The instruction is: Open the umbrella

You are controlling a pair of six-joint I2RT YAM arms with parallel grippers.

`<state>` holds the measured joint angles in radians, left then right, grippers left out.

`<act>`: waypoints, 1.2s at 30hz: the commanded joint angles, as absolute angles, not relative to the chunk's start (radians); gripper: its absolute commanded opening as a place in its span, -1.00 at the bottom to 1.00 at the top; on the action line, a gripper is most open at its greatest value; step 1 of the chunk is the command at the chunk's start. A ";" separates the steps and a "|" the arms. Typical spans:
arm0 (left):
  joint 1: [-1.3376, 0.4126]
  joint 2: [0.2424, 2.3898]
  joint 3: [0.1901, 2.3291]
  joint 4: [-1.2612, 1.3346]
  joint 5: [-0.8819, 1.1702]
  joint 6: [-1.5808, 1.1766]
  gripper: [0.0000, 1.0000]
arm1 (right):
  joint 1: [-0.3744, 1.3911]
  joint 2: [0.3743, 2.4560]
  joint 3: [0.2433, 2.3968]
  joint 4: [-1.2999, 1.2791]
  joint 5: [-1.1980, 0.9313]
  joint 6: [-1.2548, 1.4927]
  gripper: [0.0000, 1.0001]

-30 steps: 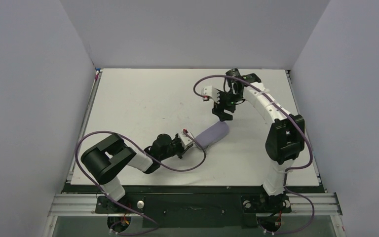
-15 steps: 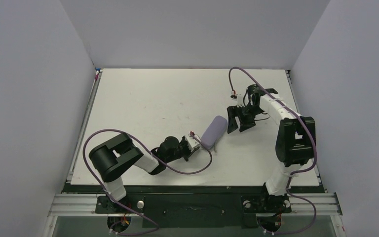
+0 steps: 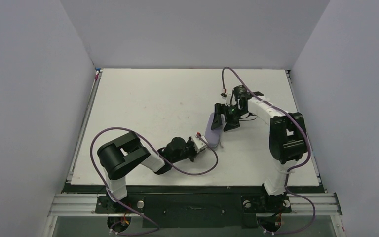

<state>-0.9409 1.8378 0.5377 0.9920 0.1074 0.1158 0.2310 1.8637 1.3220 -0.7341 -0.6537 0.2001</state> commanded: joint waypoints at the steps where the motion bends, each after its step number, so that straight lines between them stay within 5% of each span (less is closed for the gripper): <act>1: -0.951 1.853 0.571 1.049 0.085 0.107 -1.00 | 0.257 1.882 1.299 -0.685 -0.622 0.252 0.49; 5: -0.948 1.847 0.566 1.038 0.059 0.086 -1.00 | 0.260 1.894 1.285 -0.677 -0.583 0.235 0.30; 13: -0.924 1.785 0.518 1.005 0.009 0.053 -1.00 | 0.251 1.920 1.260 -0.693 -0.543 0.122 -0.79; 15: -0.915 1.773 0.504 1.003 0.009 0.057 -1.00 | 0.250 1.925 1.258 -0.704 -0.541 0.082 -0.92; 36: -0.787 1.851 0.605 1.019 0.027 0.119 -1.00 | 0.288 2.017 1.371 -1.010 -0.651 -0.427 -1.00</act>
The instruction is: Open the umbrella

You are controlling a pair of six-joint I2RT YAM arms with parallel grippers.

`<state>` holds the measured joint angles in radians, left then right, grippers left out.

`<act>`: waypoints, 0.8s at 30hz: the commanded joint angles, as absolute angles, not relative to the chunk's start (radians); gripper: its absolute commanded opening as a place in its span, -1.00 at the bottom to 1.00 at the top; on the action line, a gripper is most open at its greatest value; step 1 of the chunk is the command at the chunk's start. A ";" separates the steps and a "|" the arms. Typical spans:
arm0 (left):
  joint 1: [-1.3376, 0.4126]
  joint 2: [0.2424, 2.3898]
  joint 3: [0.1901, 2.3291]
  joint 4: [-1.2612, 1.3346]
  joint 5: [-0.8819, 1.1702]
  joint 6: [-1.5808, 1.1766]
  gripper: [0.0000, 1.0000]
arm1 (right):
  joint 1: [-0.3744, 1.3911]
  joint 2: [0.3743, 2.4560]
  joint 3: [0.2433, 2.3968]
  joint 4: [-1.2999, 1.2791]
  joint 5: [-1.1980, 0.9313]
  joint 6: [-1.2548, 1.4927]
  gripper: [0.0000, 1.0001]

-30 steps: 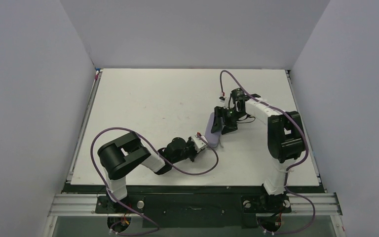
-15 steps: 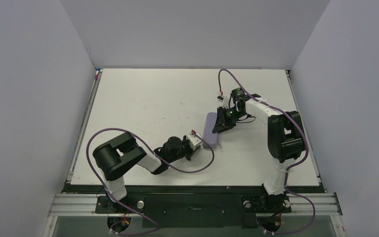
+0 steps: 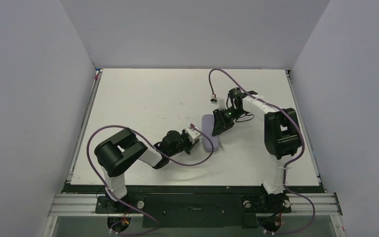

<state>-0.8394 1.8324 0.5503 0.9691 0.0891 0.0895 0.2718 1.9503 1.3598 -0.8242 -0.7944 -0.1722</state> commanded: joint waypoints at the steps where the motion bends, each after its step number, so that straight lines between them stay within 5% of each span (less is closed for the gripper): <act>1: -0.782 1.856 0.618 1.019 0.027 0.121 -1.00 | 0.292 2.023 1.376 -1.039 -0.652 -0.440 -1.00; 19: -0.756 1.827 0.592 0.996 0.043 0.142 -1.00 | 0.339 2.164 1.571 -1.361 -0.541 -0.761 -1.00; 22: -0.772 1.801 0.544 0.998 0.063 0.169 -1.00 | 0.328 2.195 1.707 -1.347 -0.505 -0.700 -0.73; 24: -0.792 1.785 0.519 0.999 0.070 0.171 -1.00 | 0.315 2.224 1.822 -1.347 -0.491 -0.647 -0.36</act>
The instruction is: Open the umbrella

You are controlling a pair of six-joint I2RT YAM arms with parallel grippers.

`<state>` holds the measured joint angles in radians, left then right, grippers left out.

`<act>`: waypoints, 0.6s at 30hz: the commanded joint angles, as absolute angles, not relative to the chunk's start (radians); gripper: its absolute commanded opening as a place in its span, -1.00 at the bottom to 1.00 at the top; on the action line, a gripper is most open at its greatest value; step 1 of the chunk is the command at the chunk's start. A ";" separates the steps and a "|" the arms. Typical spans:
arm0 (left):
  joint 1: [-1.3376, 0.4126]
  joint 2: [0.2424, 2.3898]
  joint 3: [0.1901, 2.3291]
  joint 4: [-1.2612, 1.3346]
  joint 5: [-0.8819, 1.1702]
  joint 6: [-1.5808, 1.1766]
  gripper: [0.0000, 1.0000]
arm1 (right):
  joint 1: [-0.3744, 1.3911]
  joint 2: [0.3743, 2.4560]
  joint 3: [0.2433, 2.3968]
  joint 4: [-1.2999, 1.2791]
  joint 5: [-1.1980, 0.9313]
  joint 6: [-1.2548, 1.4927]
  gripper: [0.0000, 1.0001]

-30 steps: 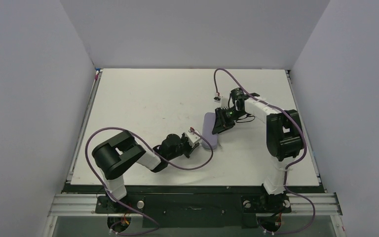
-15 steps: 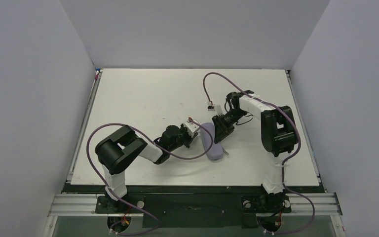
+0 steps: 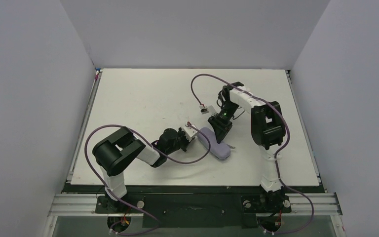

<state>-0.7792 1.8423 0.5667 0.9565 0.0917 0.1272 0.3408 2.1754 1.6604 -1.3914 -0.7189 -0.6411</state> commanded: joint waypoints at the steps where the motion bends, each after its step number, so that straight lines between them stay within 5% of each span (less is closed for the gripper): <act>1: -0.806 1.775 0.512 0.996 0.073 0.167 -1.00 | 0.306 2.238 1.890 -1.348 -0.489 -0.631 -0.10; 5: -0.852 1.758 0.493 0.984 0.078 0.147 -1.00 | 0.284 2.225 2.008 -1.336 -0.493 -0.555 0.58; 18: -0.938 1.809 0.563 0.979 0.029 0.094 -1.00 | 0.181 1.917 1.612 -1.154 -0.508 -0.162 0.68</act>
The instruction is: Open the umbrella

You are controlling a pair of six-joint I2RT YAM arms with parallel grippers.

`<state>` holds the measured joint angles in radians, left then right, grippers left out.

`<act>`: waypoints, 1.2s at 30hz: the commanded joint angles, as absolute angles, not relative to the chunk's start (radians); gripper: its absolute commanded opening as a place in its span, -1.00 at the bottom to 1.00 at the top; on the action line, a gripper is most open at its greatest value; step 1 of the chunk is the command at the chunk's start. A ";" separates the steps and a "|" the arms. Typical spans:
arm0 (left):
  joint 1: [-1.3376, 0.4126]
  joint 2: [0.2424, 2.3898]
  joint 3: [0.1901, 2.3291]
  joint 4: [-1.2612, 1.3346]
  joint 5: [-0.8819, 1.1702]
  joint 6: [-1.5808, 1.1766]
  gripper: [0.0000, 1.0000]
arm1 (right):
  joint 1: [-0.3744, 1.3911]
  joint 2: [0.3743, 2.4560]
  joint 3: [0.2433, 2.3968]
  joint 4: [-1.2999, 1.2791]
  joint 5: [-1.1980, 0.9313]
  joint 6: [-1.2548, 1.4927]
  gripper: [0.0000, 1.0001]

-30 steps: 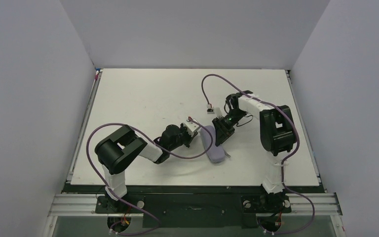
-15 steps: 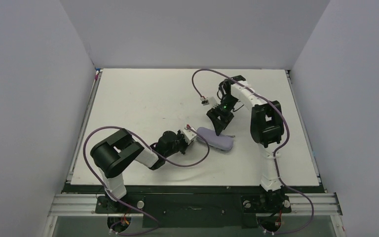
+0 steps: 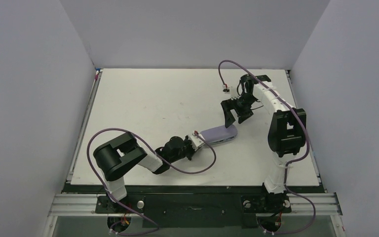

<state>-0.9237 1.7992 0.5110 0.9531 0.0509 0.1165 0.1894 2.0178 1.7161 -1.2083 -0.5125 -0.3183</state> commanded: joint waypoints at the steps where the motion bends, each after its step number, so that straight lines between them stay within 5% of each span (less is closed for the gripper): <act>1: -0.939 1.816 0.568 0.978 0.028 0.093 -1.00 | 0.179 1.909 1.591 -1.148 -0.518 -0.143 0.68; 15: -0.973 1.851 0.586 0.984 0.031 0.123 -1.00 | 0.204 1.929 1.462 -0.994 -0.679 0.120 0.73; 23: -0.979 1.857 0.585 0.986 0.031 0.132 -1.00 | 0.222 2.007 1.423 -0.929 -0.570 0.165 0.71; 26: -0.977 1.850 0.580 0.984 0.023 0.124 -1.00 | 0.223 2.029 1.424 -0.913 -0.510 0.161 0.57; 31: -0.954 1.821 0.553 0.969 -0.004 0.094 -1.00 | 0.220 2.048 1.417 -0.915 -0.446 0.126 -0.11; 36: -0.922 1.776 0.514 0.958 -0.031 0.093 -1.00 | 0.219 2.051 1.404 -0.918 -0.404 0.083 -0.50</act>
